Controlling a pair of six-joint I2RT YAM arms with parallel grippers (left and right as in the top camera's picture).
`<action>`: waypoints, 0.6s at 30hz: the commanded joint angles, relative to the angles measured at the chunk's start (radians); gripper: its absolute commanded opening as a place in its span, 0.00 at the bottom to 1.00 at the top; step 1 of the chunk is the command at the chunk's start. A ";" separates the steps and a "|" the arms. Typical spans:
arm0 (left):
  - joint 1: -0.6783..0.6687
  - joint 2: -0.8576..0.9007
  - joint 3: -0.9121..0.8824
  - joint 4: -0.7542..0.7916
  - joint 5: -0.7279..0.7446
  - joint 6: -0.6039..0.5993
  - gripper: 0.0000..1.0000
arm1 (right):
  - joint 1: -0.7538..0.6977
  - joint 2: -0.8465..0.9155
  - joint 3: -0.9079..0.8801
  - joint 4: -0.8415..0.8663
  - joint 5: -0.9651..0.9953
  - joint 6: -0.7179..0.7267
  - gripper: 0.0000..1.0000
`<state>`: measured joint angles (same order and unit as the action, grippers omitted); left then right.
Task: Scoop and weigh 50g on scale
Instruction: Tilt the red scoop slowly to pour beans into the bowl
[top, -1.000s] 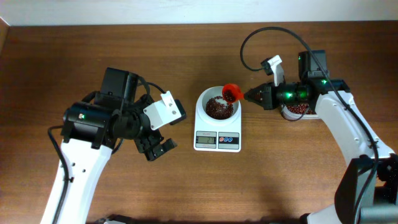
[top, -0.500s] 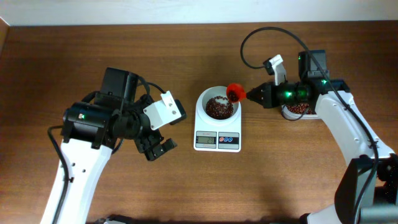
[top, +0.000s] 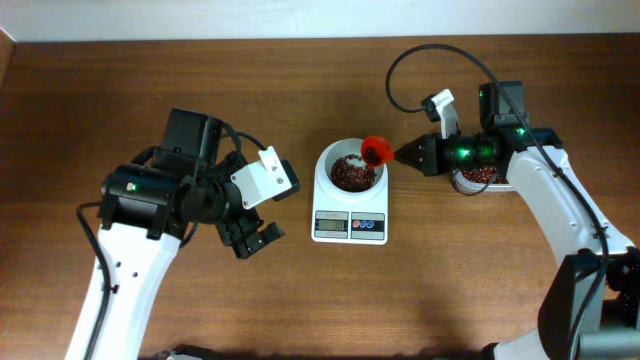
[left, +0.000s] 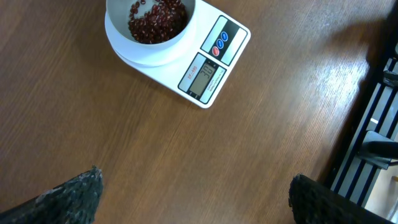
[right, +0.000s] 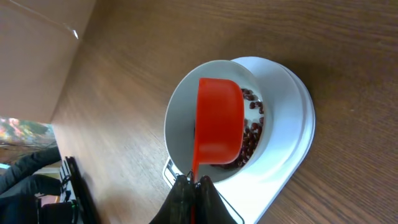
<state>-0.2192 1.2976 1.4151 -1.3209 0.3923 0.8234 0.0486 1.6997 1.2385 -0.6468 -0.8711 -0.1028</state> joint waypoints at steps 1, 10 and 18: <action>0.004 -0.017 -0.007 0.000 0.003 0.008 0.99 | 0.010 0.002 -0.005 0.007 -0.056 -0.010 0.04; 0.004 -0.017 -0.007 -0.001 0.003 0.008 0.99 | 0.011 0.002 -0.004 -0.025 0.026 0.014 0.04; 0.004 -0.017 -0.007 0.000 0.003 0.008 0.99 | 0.010 0.002 -0.004 -0.011 -0.268 -0.171 0.04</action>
<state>-0.2192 1.2976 1.4151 -1.3209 0.3920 0.8234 0.0505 1.6993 1.2385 -0.6647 -0.9001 -0.1165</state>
